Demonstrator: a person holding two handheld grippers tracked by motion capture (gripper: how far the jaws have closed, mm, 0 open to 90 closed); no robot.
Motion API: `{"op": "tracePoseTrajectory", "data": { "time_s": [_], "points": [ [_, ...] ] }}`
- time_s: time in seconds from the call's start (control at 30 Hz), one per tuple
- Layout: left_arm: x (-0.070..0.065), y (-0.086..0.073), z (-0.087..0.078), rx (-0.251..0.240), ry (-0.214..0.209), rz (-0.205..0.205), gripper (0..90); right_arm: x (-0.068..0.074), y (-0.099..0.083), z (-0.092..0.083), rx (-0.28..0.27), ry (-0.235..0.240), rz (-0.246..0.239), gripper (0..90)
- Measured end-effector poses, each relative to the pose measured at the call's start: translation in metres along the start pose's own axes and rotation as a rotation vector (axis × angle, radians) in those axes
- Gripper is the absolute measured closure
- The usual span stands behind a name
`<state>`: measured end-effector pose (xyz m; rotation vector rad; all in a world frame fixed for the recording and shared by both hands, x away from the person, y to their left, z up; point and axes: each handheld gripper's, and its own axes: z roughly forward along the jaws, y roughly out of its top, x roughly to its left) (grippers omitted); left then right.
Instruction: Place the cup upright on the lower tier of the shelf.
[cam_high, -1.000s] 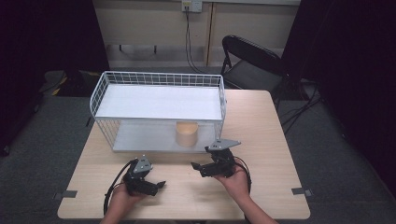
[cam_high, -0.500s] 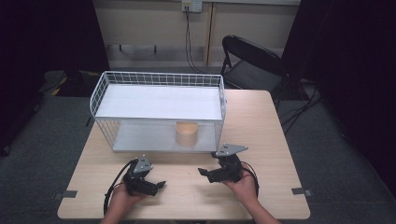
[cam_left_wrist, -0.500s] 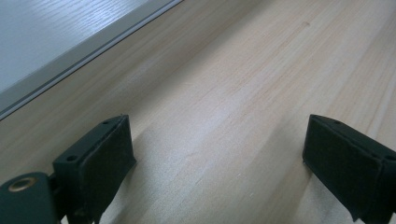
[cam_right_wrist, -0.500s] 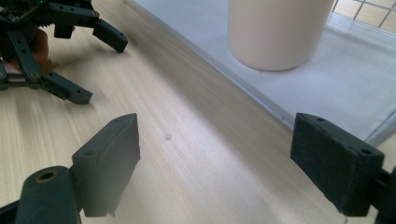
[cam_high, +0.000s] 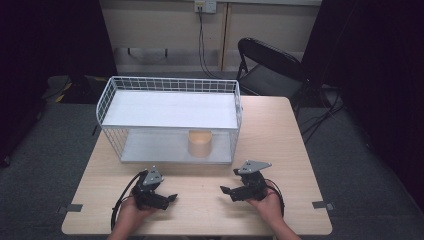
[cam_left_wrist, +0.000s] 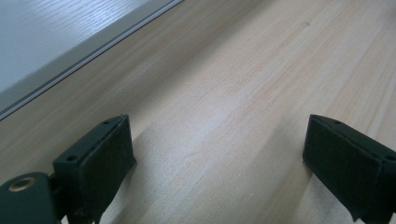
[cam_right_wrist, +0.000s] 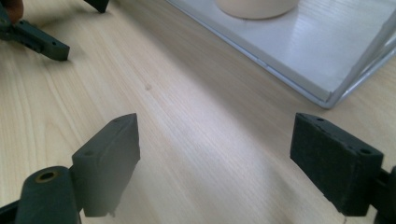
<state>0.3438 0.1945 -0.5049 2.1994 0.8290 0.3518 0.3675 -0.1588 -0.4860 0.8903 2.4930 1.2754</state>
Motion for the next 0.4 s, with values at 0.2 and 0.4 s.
{"op": "tracePoseTrajectory", "data": {
  "time_s": [0.2, 0.4],
  "points": [
    [0.0000, 0.0000, 0.0000, 0.000, 0.000, 0.000, 8.1, -0.0022, -0.0079, -0.0001, 0.031, -0.007, -0.020, 15.3],
    [0.0000, 0.0000, 0.0000, 0.000, 0.000, 0.000, 8.1, -0.0034, -0.0094, 0.0006, 0.034, -0.011, -0.014, 15.3]
  ]
}}
